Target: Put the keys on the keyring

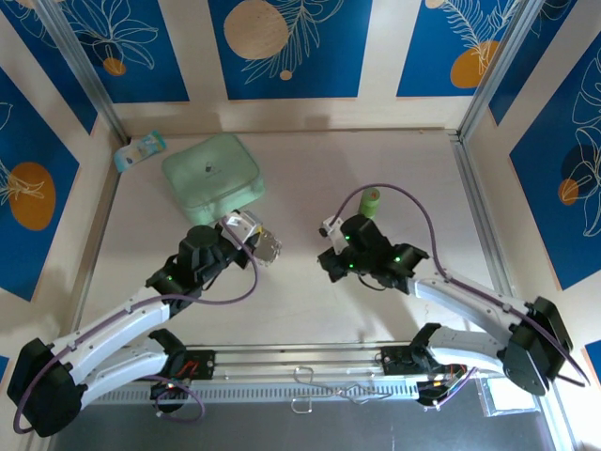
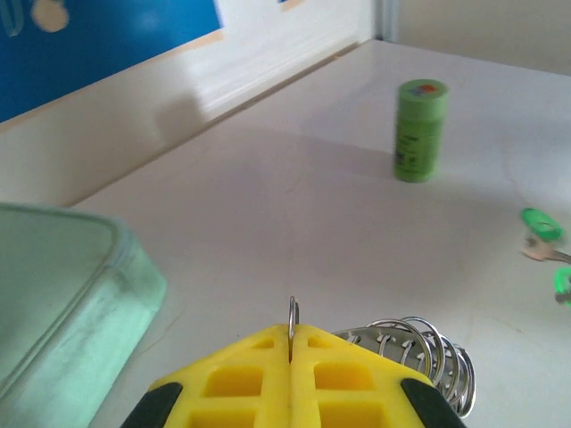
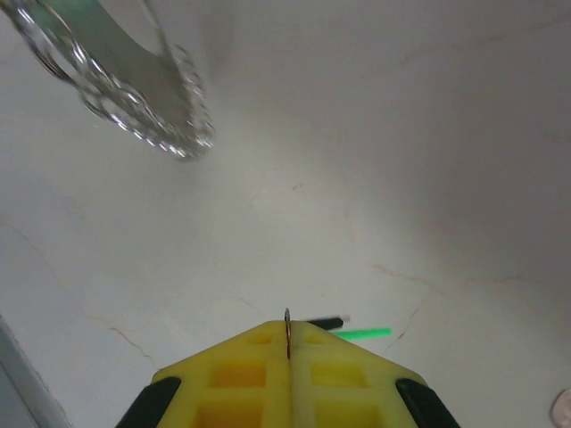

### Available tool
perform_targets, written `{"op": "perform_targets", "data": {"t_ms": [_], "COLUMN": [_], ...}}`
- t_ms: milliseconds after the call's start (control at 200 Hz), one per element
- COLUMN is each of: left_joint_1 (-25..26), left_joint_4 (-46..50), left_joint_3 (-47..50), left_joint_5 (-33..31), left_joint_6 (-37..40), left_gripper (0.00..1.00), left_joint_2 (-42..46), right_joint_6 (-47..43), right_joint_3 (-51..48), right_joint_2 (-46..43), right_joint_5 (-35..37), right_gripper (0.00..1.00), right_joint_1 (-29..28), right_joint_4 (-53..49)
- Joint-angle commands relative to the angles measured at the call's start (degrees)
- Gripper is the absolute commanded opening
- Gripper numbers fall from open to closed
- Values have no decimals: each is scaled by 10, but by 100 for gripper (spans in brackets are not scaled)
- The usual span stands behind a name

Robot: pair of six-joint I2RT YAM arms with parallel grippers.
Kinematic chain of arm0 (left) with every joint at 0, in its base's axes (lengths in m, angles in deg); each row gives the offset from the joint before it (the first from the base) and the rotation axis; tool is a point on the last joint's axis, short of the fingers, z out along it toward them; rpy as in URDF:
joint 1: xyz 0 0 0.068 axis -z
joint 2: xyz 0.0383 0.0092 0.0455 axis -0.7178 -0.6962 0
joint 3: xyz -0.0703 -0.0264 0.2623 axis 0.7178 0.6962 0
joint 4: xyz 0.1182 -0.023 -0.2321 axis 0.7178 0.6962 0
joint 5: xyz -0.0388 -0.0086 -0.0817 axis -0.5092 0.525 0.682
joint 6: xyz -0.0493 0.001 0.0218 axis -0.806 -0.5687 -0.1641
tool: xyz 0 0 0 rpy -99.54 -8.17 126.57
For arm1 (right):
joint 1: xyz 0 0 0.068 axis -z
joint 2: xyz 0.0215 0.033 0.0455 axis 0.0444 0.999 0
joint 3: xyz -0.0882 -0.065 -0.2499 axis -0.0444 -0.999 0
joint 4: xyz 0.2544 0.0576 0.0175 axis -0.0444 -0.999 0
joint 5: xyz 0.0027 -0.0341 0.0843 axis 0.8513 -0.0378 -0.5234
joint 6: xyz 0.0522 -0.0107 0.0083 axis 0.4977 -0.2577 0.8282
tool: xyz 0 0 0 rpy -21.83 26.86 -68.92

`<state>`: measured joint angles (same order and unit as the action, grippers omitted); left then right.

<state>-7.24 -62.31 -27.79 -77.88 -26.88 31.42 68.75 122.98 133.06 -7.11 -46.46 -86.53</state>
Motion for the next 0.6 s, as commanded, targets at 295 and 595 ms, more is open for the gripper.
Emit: {"op": "perform_targets", "data": {"t_ms": [295, 595], "left_joint_1": [-4, 0], "left_joint_4": [-39, -96], "left_joint_3": [6, 32], "left_joint_5": [209, 270], "left_joint_6": [96, 125], "left_gripper": [0, 0], "left_joint_2": [-11, -6], "right_joint_6": [-133, -137], "right_joint_3": [-10, -4], "right_joint_2": [-55, -59], "right_joint_5": [-169, -166], "right_gripper": [0, 0], "right_joint_1": [47, 47], "right_joint_4": [61, 61]}}
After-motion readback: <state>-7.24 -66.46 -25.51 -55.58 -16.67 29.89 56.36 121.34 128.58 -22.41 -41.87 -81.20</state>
